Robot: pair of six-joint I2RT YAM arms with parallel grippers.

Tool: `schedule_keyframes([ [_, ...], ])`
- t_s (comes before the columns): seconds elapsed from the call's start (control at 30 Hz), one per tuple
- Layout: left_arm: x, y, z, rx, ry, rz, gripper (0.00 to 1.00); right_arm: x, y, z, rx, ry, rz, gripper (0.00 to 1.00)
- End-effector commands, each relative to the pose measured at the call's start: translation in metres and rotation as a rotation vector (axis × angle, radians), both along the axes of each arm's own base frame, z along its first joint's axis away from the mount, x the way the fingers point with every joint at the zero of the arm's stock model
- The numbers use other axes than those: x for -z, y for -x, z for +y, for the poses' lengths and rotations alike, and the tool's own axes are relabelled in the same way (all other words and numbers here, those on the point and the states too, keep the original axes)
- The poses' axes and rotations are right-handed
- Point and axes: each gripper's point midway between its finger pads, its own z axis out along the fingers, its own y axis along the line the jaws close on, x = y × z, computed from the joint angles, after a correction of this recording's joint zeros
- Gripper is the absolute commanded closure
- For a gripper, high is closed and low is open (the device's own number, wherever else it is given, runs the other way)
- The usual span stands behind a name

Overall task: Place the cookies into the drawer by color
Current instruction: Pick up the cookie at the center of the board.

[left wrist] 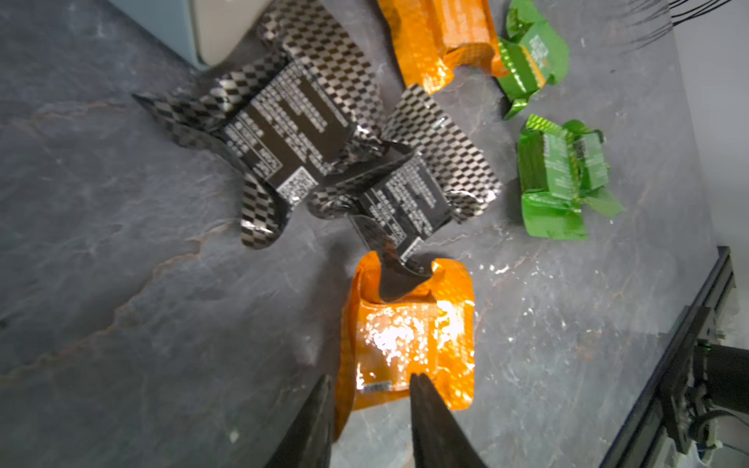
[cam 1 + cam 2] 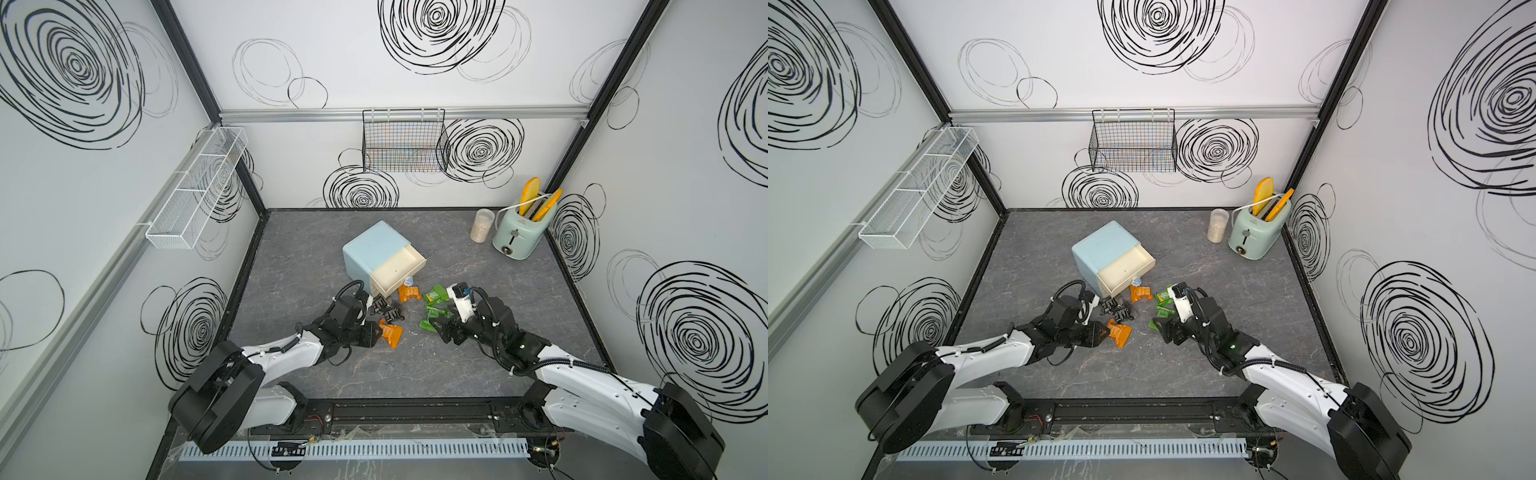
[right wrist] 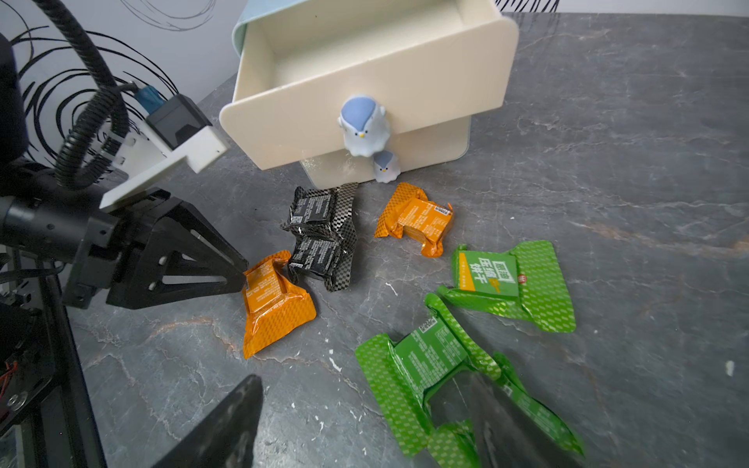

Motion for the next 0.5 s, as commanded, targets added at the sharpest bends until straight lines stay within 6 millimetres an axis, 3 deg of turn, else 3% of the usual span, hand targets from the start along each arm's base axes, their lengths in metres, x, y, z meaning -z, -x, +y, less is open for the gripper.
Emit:
schedule_keyframes([
  [0.0,-0.010,0.002,0.002,-0.036,0.013,-0.009,0.63,0.009,0.010,0.007,-0.037,-0.039,0.076,0.19],
  [0.1,-0.016,-0.008,0.010,-0.063,-0.008,-0.068,0.61,0.019,0.015,0.011,-0.033,-0.057,0.163,0.18],
  [0.23,-0.021,-0.025,0.012,-0.069,0.009,-0.116,0.66,0.032,0.021,0.017,-0.032,-0.090,0.268,0.20],
  [0.47,-0.010,-0.035,0.006,-0.031,0.001,-0.117,0.70,0.032,0.030,0.035,-0.043,-0.202,0.396,0.28],
])
